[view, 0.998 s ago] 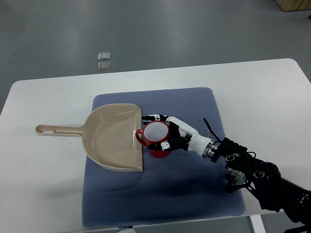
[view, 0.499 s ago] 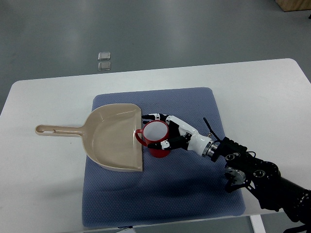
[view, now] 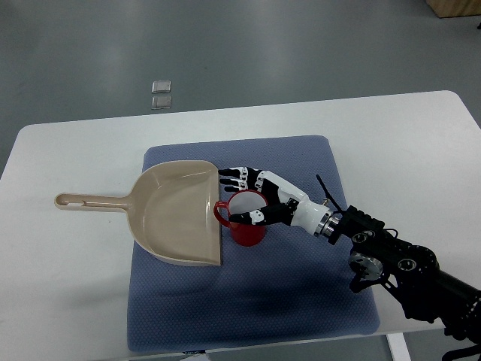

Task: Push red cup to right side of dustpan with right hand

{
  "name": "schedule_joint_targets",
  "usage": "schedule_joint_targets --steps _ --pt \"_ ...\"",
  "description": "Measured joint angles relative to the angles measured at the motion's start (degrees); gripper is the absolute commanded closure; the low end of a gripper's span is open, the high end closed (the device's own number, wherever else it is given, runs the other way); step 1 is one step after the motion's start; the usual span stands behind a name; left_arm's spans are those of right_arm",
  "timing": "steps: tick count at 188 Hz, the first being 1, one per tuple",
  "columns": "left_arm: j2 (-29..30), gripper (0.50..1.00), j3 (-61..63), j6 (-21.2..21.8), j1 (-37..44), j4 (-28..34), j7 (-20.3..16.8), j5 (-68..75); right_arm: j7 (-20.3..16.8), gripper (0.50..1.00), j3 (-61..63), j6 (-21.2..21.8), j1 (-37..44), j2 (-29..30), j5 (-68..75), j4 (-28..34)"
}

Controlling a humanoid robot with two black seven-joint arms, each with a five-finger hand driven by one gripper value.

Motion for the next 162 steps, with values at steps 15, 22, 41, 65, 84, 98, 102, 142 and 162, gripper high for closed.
schedule_joint_targets --steps 15,22,41,65,84,98,102,142,162 --pt "0.00 0.500 -0.02 0.00 0.00 -0.01 0.00 0.00 0.00 0.568 0.15 -0.31 0.37 -0.43 0.24 -0.06" --pt "0.00 0.500 -0.02 0.00 0.00 -0.02 0.00 0.00 0.00 0.568 0.20 -0.44 0.77 -0.76 0.85 -0.14" --pt "0.00 0.500 0.00 -0.03 0.00 -0.08 0.00 0.00 0.00 0.568 0.23 -0.75 2.28 -2.17 5.21 -0.32" --pt "0.00 0.500 0.06 -0.03 0.00 -0.13 0.00 0.00 0.00 0.568 0.24 -1.47 4.61 -4.33 14.39 -0.60" --pt "0.00 0.500 0.07 -0.03 0.00 -0.18 0.00 0.00 -0.50 0.566 0.28 -2.54 6.24 -5.58 24.41 -1.01" --pt "0.00 0.500 0.08 -0.03 0.00 -0.21 0.00 0.00 -3.86 0.566 0.29 -2.87 7.47 -6.04 33.94 -2.10" --pt "0.00 0.500 0.08 -0.03 0.00 -0.23 0.00 0.00 -5.47 0.566 0.29 -2.91 7.87 -6.12 37.47 -2.63" --pt "0.00 0.500 0.13 -0.03 0.00 -0.29 0.00 0.00 -12.21 0.566 0.25 -1.10 9.06 -6.30 54.88 -6.39" --pt "0.00 0.500 0.12 -0.02 0.00 -0.29 0.00 0.00 -11.99 0.566 0.55 3.02 8.59 -6.70 56.07 -6.85"
